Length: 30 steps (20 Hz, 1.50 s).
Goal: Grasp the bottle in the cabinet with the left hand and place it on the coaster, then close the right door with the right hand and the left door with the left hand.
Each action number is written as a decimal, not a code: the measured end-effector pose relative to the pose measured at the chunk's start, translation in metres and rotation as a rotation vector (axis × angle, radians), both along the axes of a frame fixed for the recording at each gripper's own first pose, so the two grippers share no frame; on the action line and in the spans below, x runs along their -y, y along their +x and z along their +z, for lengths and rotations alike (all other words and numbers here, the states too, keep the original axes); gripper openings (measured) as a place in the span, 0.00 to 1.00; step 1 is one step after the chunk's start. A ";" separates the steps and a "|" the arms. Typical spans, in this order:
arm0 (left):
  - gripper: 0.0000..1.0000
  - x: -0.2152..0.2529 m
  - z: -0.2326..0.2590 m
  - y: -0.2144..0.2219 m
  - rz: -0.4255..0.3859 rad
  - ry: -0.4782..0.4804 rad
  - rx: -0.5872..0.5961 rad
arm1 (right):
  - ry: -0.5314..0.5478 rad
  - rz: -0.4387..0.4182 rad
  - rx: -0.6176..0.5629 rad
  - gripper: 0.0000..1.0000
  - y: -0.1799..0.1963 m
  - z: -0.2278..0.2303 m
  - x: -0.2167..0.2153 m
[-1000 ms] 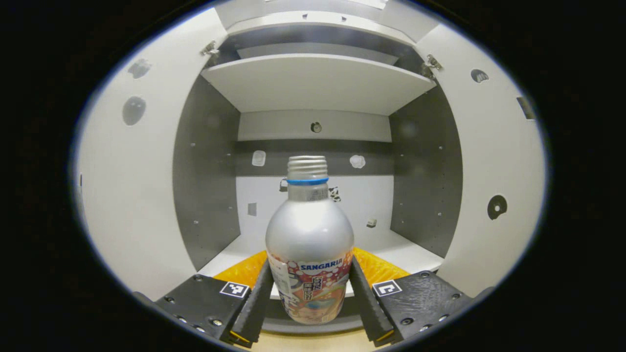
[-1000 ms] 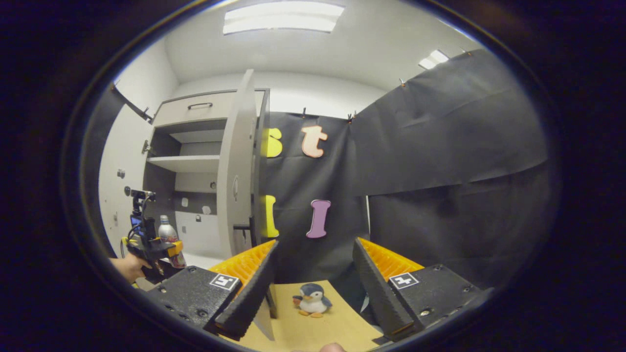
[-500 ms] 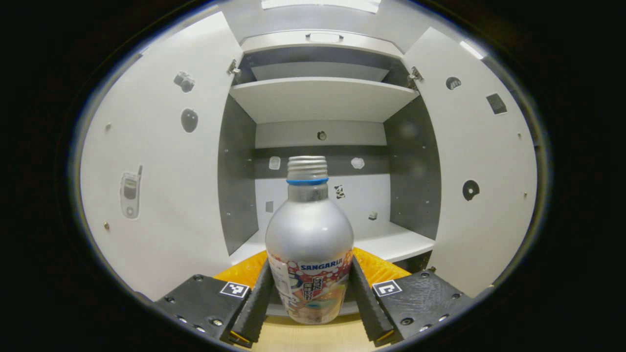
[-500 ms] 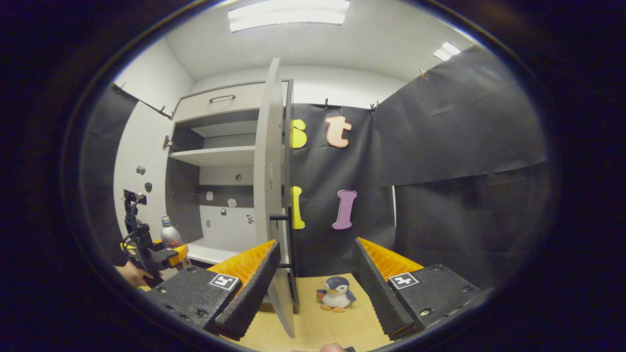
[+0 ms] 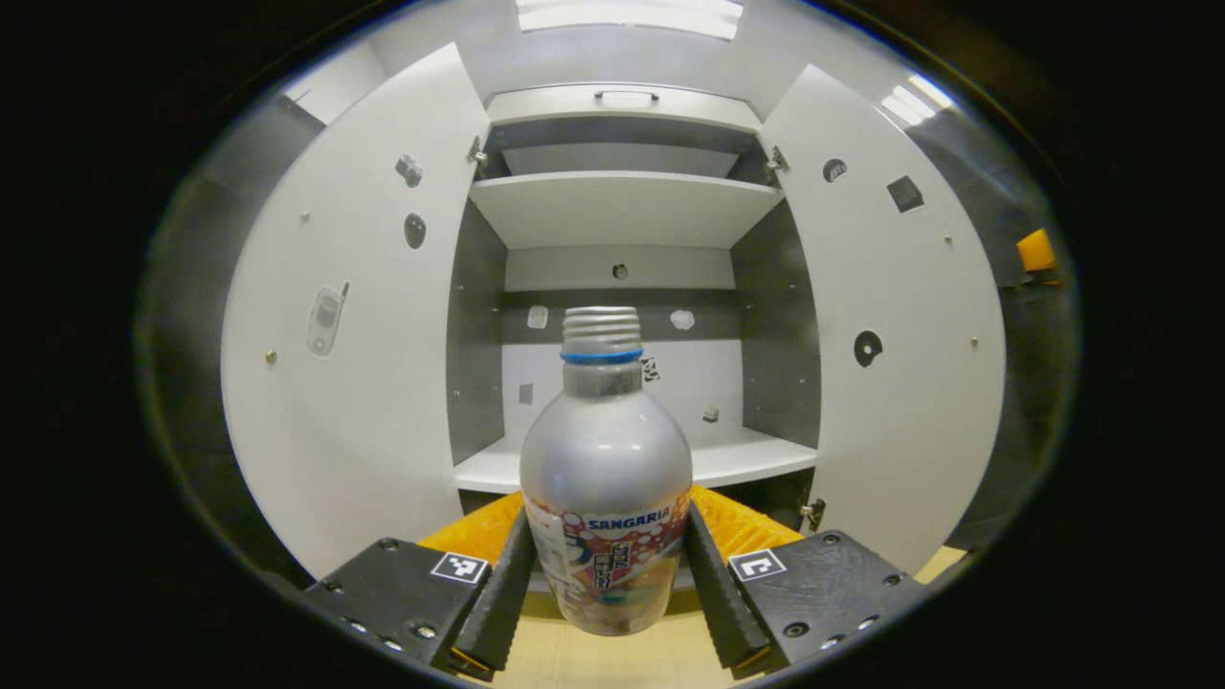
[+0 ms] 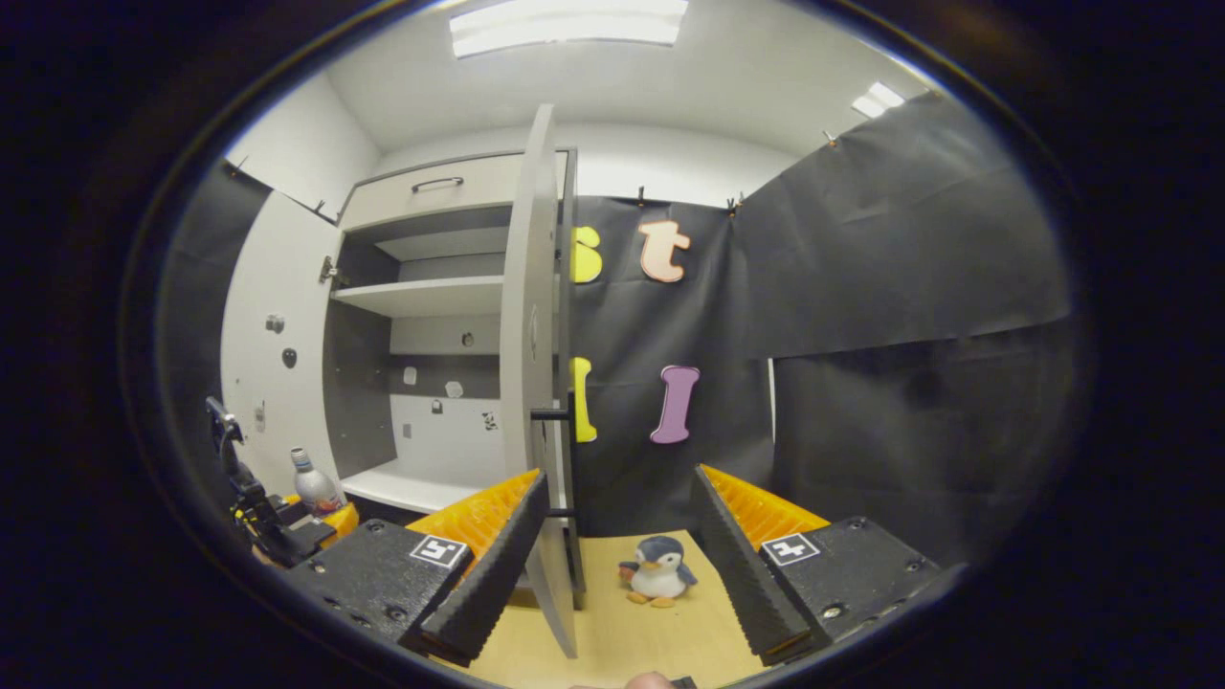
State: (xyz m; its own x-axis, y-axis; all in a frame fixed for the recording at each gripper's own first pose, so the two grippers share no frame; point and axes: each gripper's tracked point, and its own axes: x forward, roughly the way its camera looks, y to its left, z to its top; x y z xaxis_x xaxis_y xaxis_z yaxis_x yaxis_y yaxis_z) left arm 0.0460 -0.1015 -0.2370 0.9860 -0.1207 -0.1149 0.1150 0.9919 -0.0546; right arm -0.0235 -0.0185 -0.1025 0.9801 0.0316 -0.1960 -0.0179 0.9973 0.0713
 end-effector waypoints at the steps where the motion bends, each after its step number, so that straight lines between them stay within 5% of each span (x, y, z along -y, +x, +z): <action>1: 0.80 0.003 -0.005 -0.004 -0.004 -0.004 -0.011 | 0.002 0.001 -0.006 0.96 0.000 -0.002 -0.001; 18: 0.81 0.034 -0.104 -0.070 -0.070 -0.021 -0.119 | -0.044 0.048 -0.104 0.96 -0.005 -0.026 -0.033; 30: 0.77 0.057 -0.199 -0.106 -0.173 0.057 -0.251 | -0.067 0.035 -0.096 0.97 -0.011 -0.013 -0.054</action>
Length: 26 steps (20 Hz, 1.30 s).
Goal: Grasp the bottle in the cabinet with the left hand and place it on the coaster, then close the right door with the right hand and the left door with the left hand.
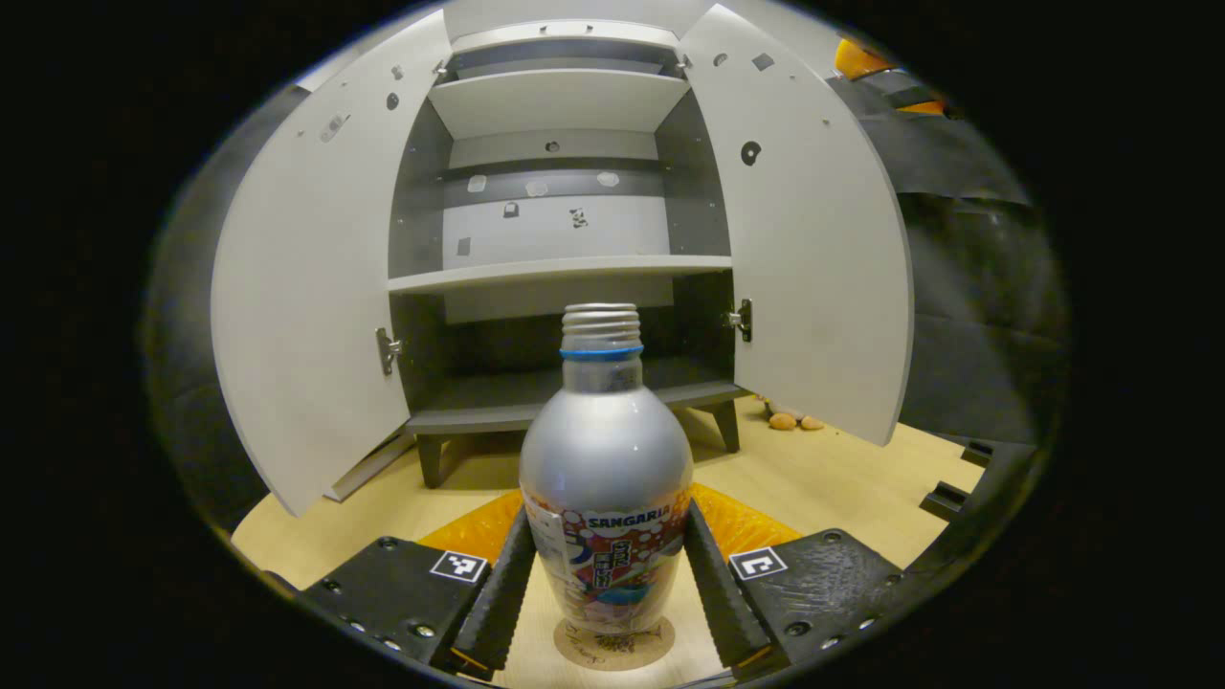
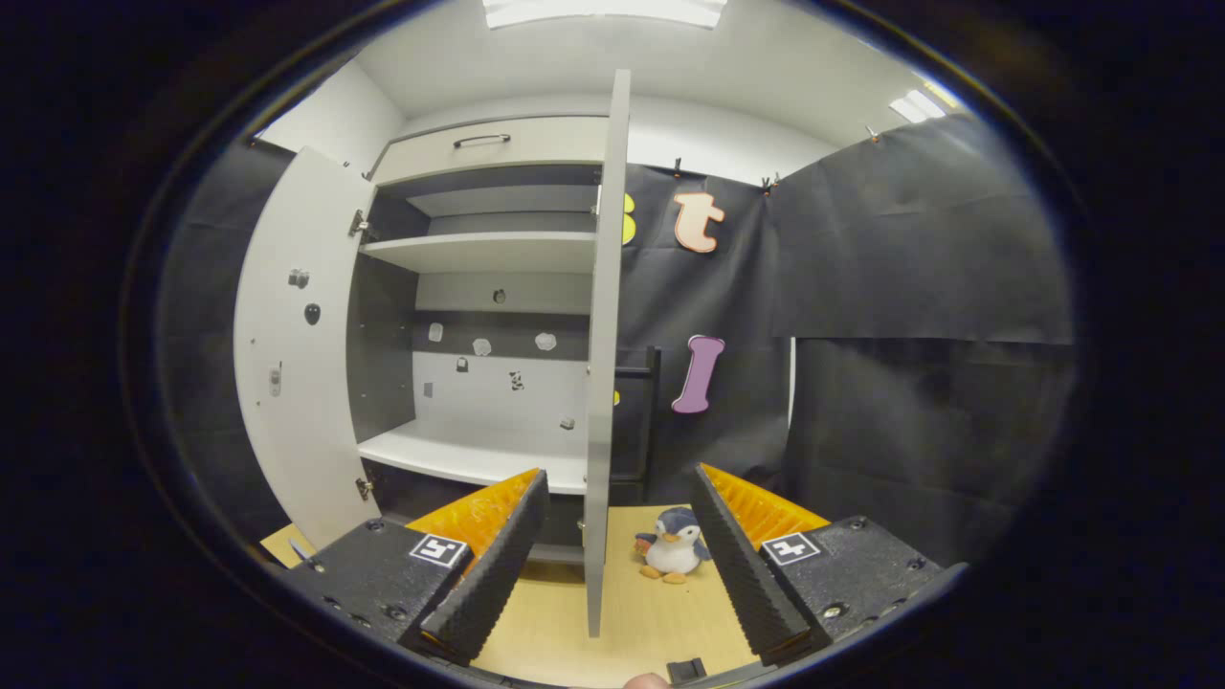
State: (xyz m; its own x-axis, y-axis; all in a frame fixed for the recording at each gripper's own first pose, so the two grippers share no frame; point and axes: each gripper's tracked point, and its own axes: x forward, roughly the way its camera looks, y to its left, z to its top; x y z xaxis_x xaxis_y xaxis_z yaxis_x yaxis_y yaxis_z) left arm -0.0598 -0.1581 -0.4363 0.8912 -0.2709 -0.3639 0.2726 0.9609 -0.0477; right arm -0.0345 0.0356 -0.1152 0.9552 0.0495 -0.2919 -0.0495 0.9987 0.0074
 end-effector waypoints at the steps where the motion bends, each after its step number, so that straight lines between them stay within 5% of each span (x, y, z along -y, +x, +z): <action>1: 0.81 0.001 -0.004 -0.001 -0.006 0.003 -0.006 | 0.000 -0.007 0.003 0.97 0.000 0.001 0.001; 19: 0.77 -0.015 -0.059 -0.017 0.007 0.026 -0.096 | 0.024 -0.028 0.035 0.97 0.007 0.017 0.007; 26: 0.84 -0.029 -0.083 -0.037 0.062 0.062 -0.207 | 0.052 -0.065 0.048 0.97 0.008 0.011 0.034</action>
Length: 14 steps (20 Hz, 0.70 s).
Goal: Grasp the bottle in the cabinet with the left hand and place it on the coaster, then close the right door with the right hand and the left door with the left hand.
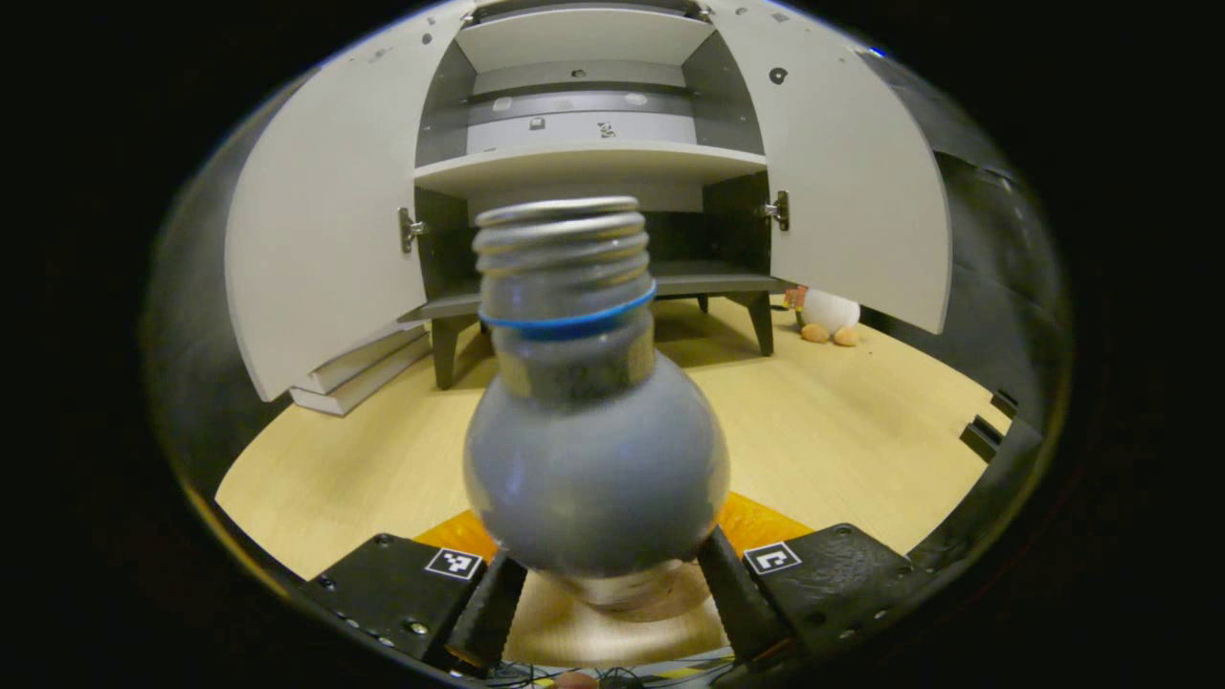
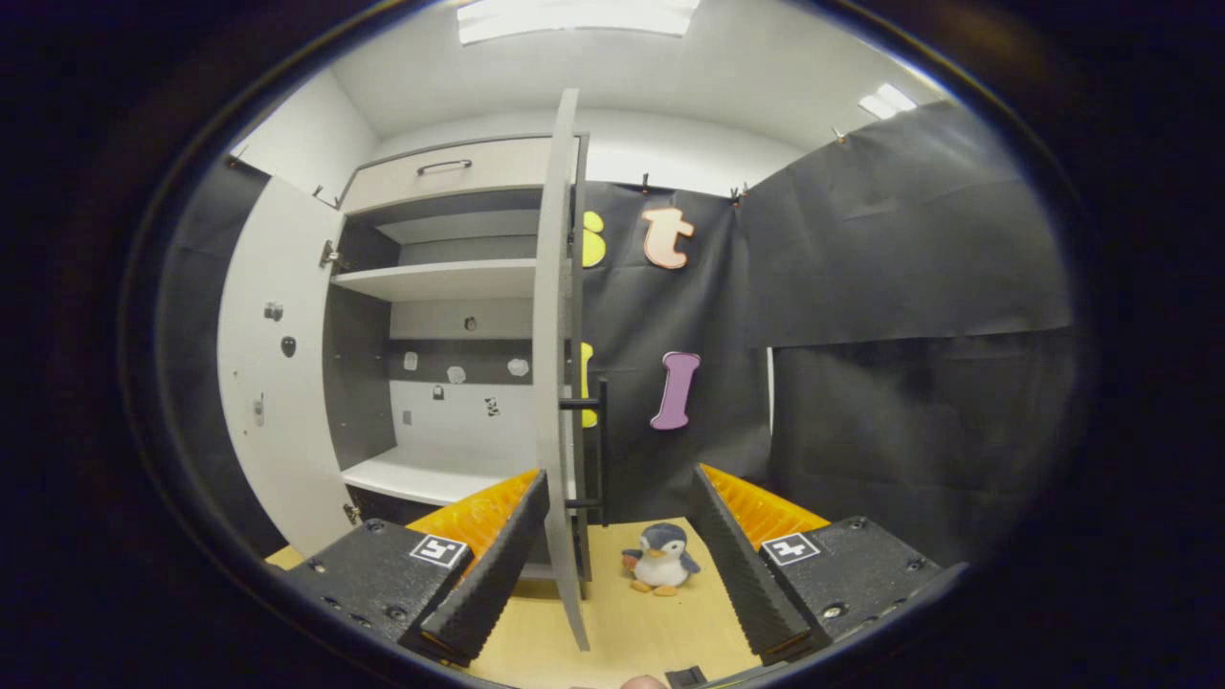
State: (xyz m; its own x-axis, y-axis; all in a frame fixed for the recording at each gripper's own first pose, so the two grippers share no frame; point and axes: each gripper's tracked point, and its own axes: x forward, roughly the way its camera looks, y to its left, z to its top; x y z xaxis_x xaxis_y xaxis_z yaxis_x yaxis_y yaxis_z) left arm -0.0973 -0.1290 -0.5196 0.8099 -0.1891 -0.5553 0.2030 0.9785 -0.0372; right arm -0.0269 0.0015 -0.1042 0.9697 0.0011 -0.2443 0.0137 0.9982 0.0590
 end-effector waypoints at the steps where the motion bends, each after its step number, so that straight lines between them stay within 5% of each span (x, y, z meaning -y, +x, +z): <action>1: 0.84 0.002 0.002 0.000 -0.007 0.003 -0.002 | 0.012 -0.002 0.000 0.97 0.001 -0.001 0.003; 6: 0.98 0.000 0.009 0.004 0.013 0.024 -0.027 | 0.059 -0.012 0.015 0.96 0.004 -0.005 0.017; 14: 0.98 -0.007 0.055 0.022 0.070 -0.062 0.005 | 0.076 -0.005 0.005 0.97 0.015 -0.022 0.029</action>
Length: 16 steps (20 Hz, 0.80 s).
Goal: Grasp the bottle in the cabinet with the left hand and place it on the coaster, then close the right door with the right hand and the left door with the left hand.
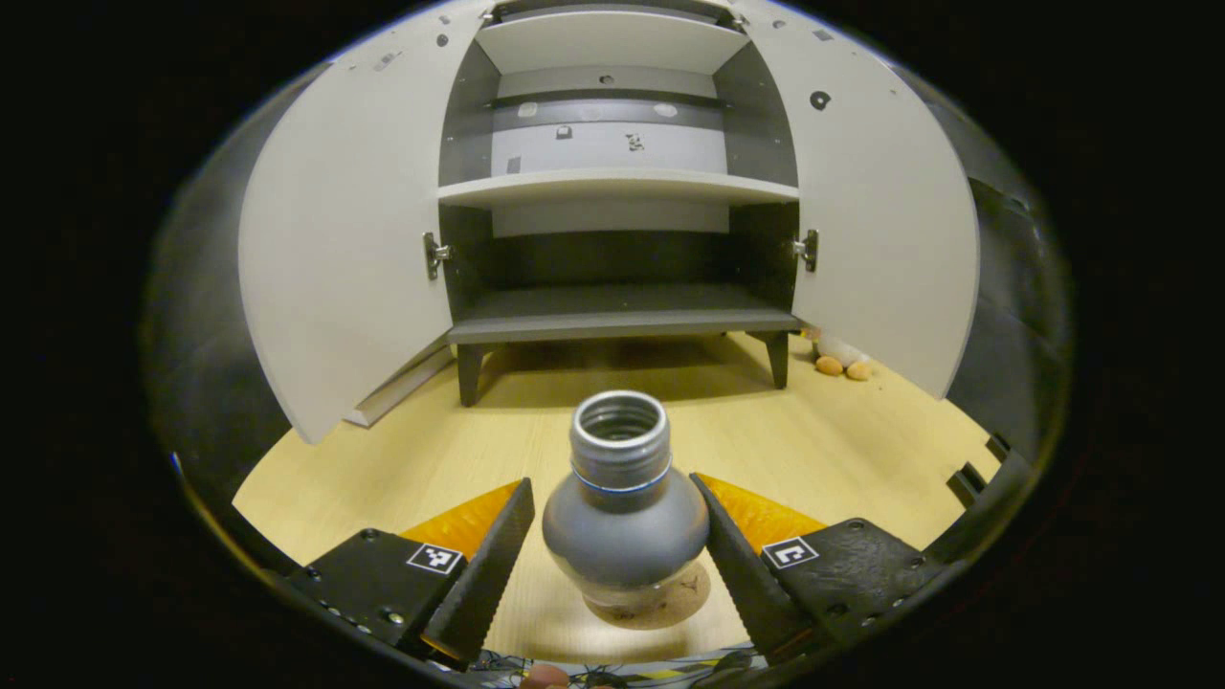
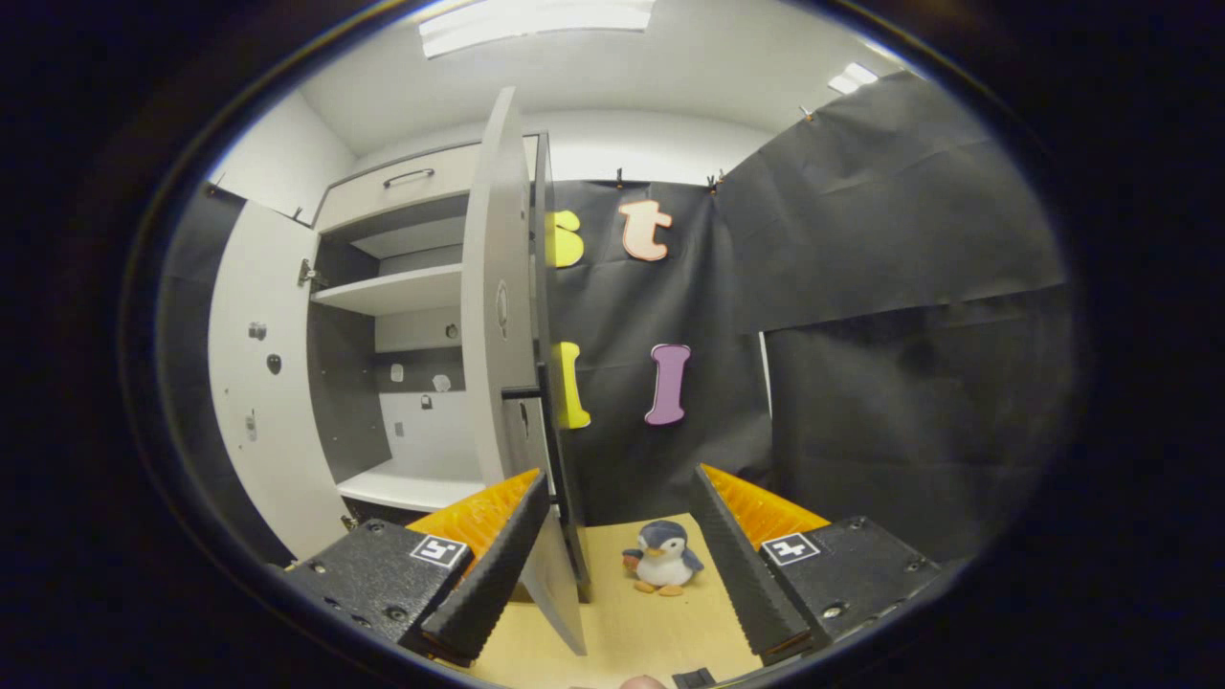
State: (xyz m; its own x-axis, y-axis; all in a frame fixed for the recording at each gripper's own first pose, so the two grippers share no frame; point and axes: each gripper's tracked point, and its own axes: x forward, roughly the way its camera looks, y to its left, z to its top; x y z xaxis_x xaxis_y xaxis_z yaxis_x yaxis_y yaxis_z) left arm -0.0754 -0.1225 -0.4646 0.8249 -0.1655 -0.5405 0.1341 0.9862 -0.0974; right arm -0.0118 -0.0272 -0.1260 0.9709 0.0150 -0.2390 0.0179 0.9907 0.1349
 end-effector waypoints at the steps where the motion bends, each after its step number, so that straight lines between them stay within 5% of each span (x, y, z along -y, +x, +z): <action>1: 0.98 -0.001 0.005 0.001 -0.004 -0.010 0.001 | 0.004 0.003 0.002 0.97 0.003 -0.001 0.000; 16: 0.96 -0.021 0.109 0.018 0.057 -0.105 0.082 | 0.043 0.002 0.004 0.96 0.063 -0.006 0.005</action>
State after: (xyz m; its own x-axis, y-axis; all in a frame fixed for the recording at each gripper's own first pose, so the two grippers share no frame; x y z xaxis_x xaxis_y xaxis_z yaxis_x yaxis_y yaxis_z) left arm -0.0572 -0.1013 -0.3551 0.8754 -0.1688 -0.4529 0.0896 0.9775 -0.1911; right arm 0.0507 -0.0324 -0.1317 0.9717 0.0271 -0.2346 0.0154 0.9840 0.1778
